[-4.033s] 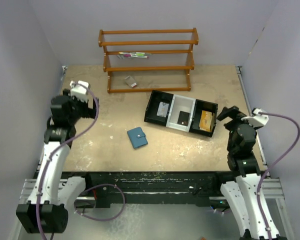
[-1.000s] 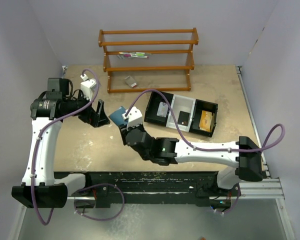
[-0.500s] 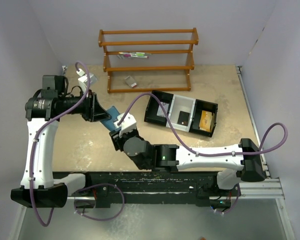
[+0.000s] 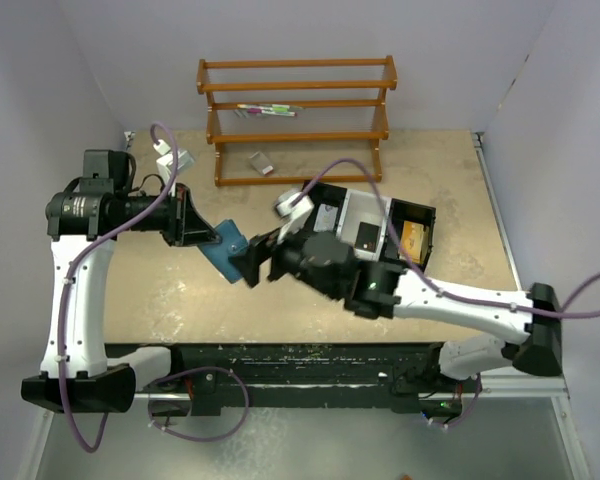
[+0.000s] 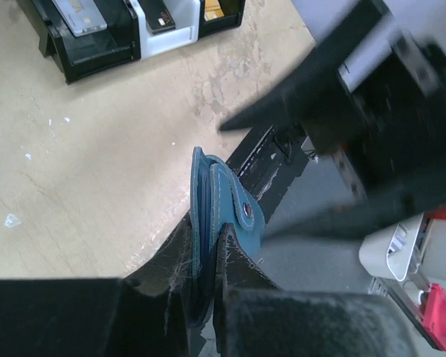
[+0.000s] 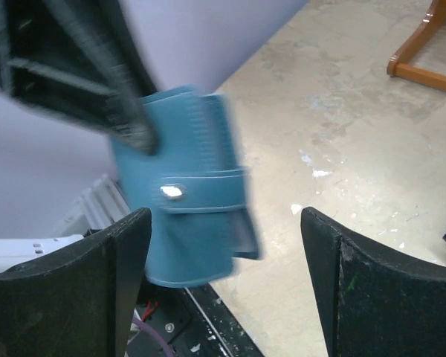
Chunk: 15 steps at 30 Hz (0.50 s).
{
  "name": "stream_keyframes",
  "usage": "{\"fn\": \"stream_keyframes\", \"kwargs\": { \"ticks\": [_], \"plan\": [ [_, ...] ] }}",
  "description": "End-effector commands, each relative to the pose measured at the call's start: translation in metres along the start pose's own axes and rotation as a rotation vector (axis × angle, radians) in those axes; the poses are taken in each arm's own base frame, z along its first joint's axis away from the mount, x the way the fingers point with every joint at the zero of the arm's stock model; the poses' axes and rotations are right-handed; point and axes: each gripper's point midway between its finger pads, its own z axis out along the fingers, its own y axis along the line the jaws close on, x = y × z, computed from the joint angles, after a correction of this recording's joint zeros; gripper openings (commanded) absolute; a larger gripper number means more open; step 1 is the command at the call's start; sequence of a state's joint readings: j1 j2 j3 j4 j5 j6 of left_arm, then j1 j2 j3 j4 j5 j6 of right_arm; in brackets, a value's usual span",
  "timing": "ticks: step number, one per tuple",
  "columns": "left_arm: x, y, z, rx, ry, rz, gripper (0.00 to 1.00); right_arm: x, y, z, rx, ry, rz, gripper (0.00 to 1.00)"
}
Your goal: Take the credit cards out of the card holder
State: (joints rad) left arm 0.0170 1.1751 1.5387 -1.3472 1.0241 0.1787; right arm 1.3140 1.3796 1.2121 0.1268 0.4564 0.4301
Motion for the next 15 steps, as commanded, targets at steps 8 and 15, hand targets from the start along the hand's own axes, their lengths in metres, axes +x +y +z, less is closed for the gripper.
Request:
{"fn": "stream_keyframes", "kwargs": {
  "ticks": [8,15],
  "plan": [
    [-0.016,-0.043,-0.02,0.052,-0.087,0.191,0.0,-0.024,0.054,-0.055,-0.722,0.118,0.14,0.84],
    [-0.016,-0.064,-0.027,0.123,-0.088,0.21,0.0,-0.016,0.058,-0.039,-0.726,0.142,0.169,0.84]
  ]
}}
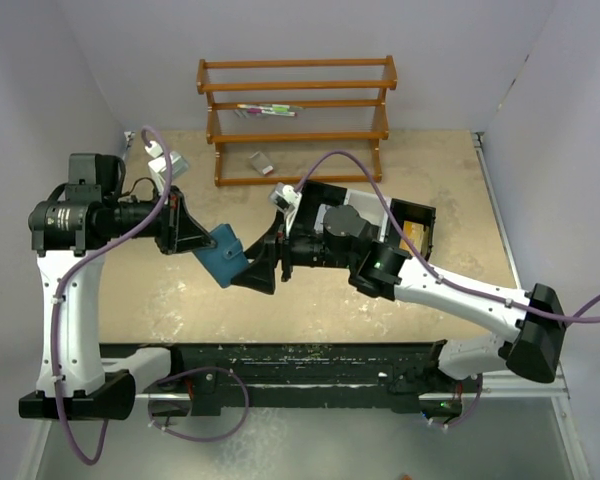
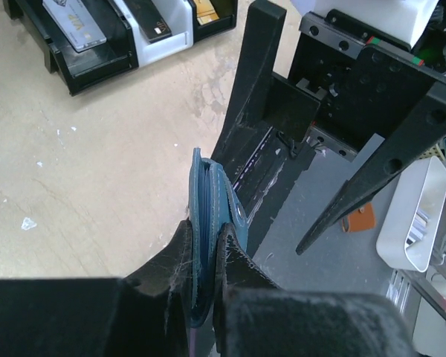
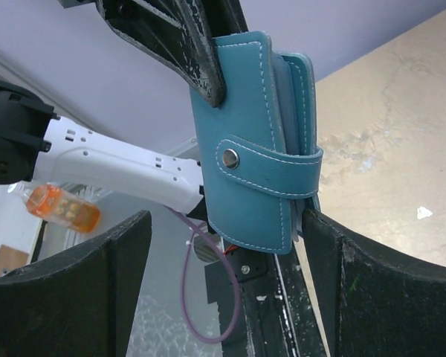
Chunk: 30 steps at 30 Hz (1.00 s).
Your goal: Take the credit cards out of the card holder
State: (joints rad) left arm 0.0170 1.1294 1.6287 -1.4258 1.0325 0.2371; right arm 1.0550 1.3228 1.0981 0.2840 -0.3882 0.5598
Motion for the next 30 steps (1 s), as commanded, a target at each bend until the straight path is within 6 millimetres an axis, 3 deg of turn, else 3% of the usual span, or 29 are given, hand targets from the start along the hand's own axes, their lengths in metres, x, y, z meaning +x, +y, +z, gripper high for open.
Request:
{"fn": "stream_keyframes", "kwargs": {
  "ticks": [1,3,7,9,13,16,19,23,25,28,30],
  "plan": [
    [-0.019,-0.038,-0.01,0.129,-0.066,0.11,0.0,-0.015,0.035,0.003,-0.145,-0.01,-0.008,0.84],
    [-0.02,-0.044,-0.014,0.133,-0.07,0.124,0.0,-0.017,0.027,0.001,-0.09,-0.006,-0.023,0.83],
    [-0.021,-0.055,-0.02,0.141,-0.082,0.16,0.0,-0.021,-0.009,-0.017,0.067,0.034,-0.021,0.84],
    [-0.021,-0.062,-0.022,0.155,-0.086,0.171,0.0,-0.024,-0.013,-0.026,0.073,0.035,-0.025,0.85],
    [-0.022,-0.073,-0.026,0.188,-0.102,0.185,0.0,-0.024,0.005,-0.024,-0.038,0.067,-0.052,0.94],
    [-0.023,-0.075,-0.026,0.201,-0.108,0.187,0.0,-0.032,0.032,-0.02,-0.187,0.041,-0.066,0.98],
    [-0.024,-0.074,-0.026,0.203,-0.11,0.189,0.0,-0.039,0.053,-0.02,-0.29,0.014,-0.063,0.98],
    [-0.026,-0.075,-0.025,0.21,-0.119,0.189,0.0,-0.048,0.064,-0.015,-0.348,-0.003,-0.062,0.93],
    [-0.028,-0.075,-0.026,0.207,-0.124,0.191,0.01,-0.05,0.066,-0.012,-0.37,-0.005,-0.054,0.8],
    [-0.031,-0.075,-0.026,0.196,-0.134,0.196,0.09,-0.049,0.061,-0.008,-0.35,-0.003,-0.035,0.36],
    [-0.032,-0.077,-0.026,0.201,-0.143,0.194,0.52,-0.044,0.058,-0.01,-0.338,0.02,-0.022,0.08]
  ]
}}
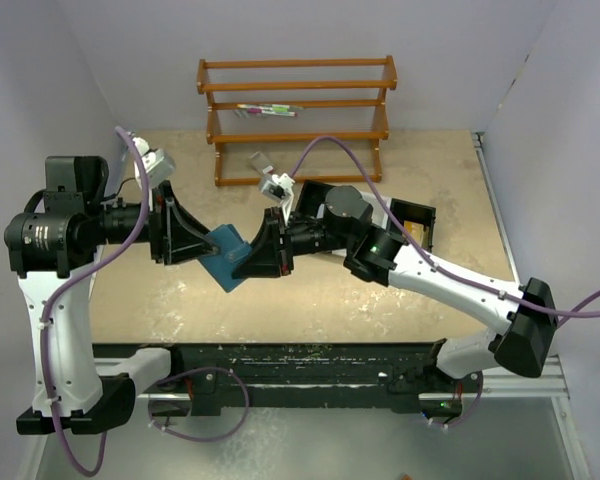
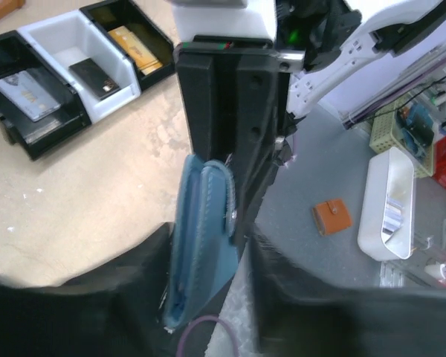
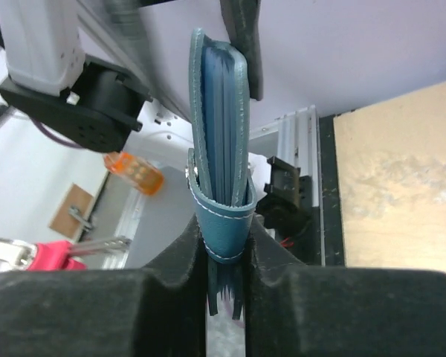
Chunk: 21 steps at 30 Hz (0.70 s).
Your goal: Take the credit cards out of the card holder
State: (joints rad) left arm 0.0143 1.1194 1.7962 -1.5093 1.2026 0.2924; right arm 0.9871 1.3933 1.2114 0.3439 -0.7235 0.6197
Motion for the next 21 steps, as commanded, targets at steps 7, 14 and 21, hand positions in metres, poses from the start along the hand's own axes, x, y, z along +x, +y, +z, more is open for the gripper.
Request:
{"fn": "stream_keyframes", "kwargs": {
  "ticks": [7,14,21],
  "plan": [
    [-0.017,-0.014,0.0,0.021,-0.1,-0.003,0.99,-0.054,0.035,-0.021,-0.006,-0.165,-0.143,0.0],
    [-0.017,-0.021,0.003,0.089,-0.117,-0.085,1.0,-0.1,0.034,-0.022,0.026,-0.391,-0.167,0.0],
    [-0.022,-0.029,0.002,0.161,-0.118,-0.111,0.63,-0.105,0.024,-0.017,0.069,-0.459,-0.153,0.0]
  ]
}}
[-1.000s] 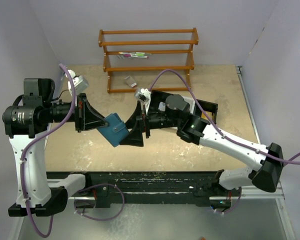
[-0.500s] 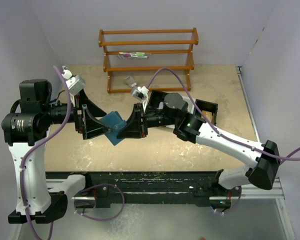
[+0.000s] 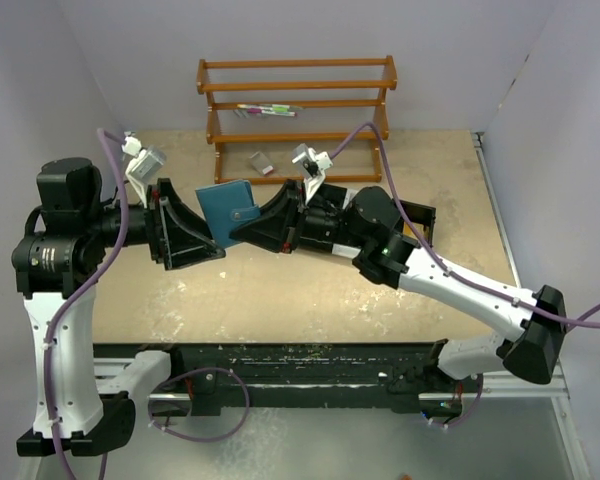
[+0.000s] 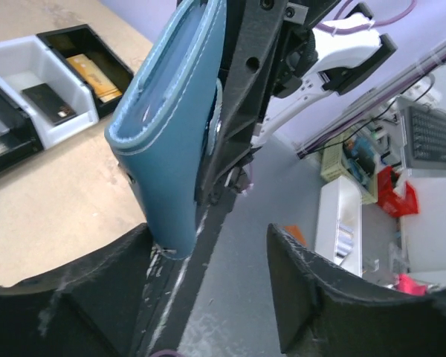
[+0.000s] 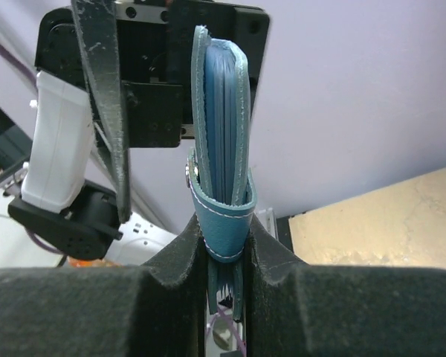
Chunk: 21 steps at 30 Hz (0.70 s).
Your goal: Take the credit cards out of the card holder
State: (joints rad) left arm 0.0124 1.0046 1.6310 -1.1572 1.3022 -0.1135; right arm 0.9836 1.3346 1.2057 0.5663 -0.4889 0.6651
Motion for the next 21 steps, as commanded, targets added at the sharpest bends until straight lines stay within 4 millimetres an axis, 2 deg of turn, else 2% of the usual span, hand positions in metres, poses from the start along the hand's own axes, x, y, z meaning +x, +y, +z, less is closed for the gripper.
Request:
{"fn": "stream_keyframes", "kwargs": {
  "ticks": [1,3,5,7,9,12,14,17,21],
  "plan": [
    [-0.007,-0.011,0.0,0.076,-0.009,0.007,0.56,-0.028,0.007,0.001,0.003,-0.144,-0.036,0.0],
    [-0.007,-0.011,0.0,0.071,-0.01,0.01,0.47,-0.023,0.007,0.001,0.005,-0.137,-0.032,0.0],
    [-0.006,-0.008,0.001,0.062,-0.011,0.013,0.47,-0.016,0.008,0.004,-0.007,-0.117,-0.026,0.0],
    [-0.007,-0.005,0.001,0.05,-0.012,0.014,0.49,-0.006,0.013,0.007,-0.035,-0.087,-0.025,0.0],
    [-0.009,-0.003,0.002,0.041,-0.014,0.023,0.57,0.002,0.017,0.009,-0.054,-0.061,-0.02,0.0],
    [-0.018,-0.009,0.0,0.043,-0.021,0.062,0.62,0.009,0.02,0.005,-0.065,-0.044,-0.015,0.0],
    [-0.023,-0.014,-0.002,0.039,-0.025,0.091,0.62,0.01,0.021,0.0,-0.061,-0.048,-0.016,0.0],
    [-0.029,-0.022,-0.004,0.038,-0.032,0.13,0.55,0.009,0.023,-0.005,-0.059,-0.053,-0.017,0.0],
    [-0.022,-0.02,-0.004,0.039,-0.022,0.115,0.4,0.009,0.025,-0.008,-0.052,-0.048,-0.018,0.0]
  ]
}}
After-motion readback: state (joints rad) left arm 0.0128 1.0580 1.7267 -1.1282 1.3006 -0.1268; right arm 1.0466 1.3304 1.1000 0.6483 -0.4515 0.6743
